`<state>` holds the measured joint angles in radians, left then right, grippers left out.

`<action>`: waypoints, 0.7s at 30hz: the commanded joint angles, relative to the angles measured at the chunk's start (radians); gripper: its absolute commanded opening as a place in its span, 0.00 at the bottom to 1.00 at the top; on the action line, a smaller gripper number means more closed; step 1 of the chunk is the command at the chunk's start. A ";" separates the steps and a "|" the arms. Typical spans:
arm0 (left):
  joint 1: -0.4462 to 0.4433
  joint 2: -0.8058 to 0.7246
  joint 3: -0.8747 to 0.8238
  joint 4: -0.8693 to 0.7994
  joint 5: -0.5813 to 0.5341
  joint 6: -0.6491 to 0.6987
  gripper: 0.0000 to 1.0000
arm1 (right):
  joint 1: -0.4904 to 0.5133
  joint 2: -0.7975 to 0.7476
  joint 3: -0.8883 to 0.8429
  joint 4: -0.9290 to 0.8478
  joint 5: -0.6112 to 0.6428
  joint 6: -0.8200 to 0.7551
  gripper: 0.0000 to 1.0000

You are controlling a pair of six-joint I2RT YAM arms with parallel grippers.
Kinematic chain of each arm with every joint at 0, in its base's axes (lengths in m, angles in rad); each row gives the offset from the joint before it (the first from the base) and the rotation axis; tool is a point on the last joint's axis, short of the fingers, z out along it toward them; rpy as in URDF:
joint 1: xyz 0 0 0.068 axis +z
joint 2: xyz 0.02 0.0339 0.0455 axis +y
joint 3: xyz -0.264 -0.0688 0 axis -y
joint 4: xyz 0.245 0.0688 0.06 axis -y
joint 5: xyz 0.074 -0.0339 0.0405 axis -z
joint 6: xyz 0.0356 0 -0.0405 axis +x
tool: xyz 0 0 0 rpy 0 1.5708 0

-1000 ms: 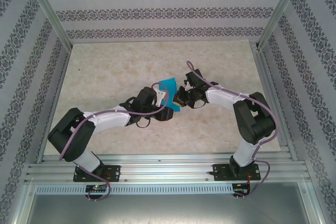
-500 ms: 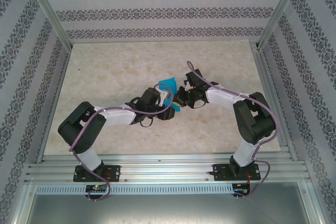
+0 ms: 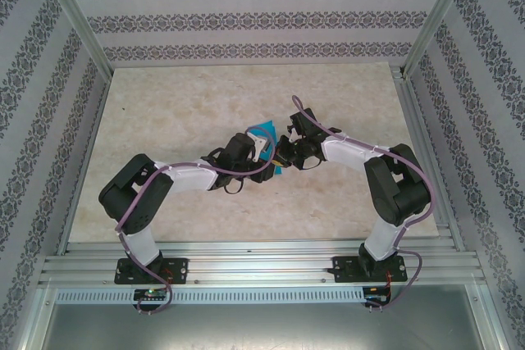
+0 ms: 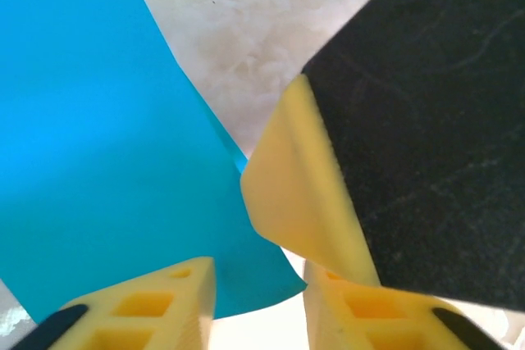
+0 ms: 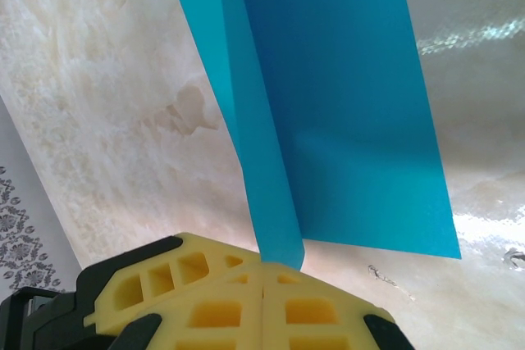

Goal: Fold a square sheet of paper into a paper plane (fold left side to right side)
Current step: Fold the triangle a second time at the center of the table.

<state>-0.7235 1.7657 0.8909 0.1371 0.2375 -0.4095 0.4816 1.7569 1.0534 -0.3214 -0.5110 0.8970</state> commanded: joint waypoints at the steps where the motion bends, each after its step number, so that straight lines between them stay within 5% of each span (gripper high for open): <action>1: -0.012 0.005 0.023 0.023 -0.023 0.021 0.27 | -0.009 -0.010 0.016 -0.015 -0.015 0.004 0.00; 13: -0.011 -0.015 0.026 -0.001 -0.019 0.016 0.06 | -0.009 -0.022 0.034 -0.061 0.012 -0.038 0.00; 21: 0.000 -0.043 0.054 -0.058 0.008 0.001 0.03 | -0.053 -0.182 0.022 -0.114 0.094 -0.146 0.34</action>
<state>-0.7227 1.7630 0.9134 0.1112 0.2272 -0.4038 0.4564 1.6588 1.0607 -0.4011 -0.4709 0.8219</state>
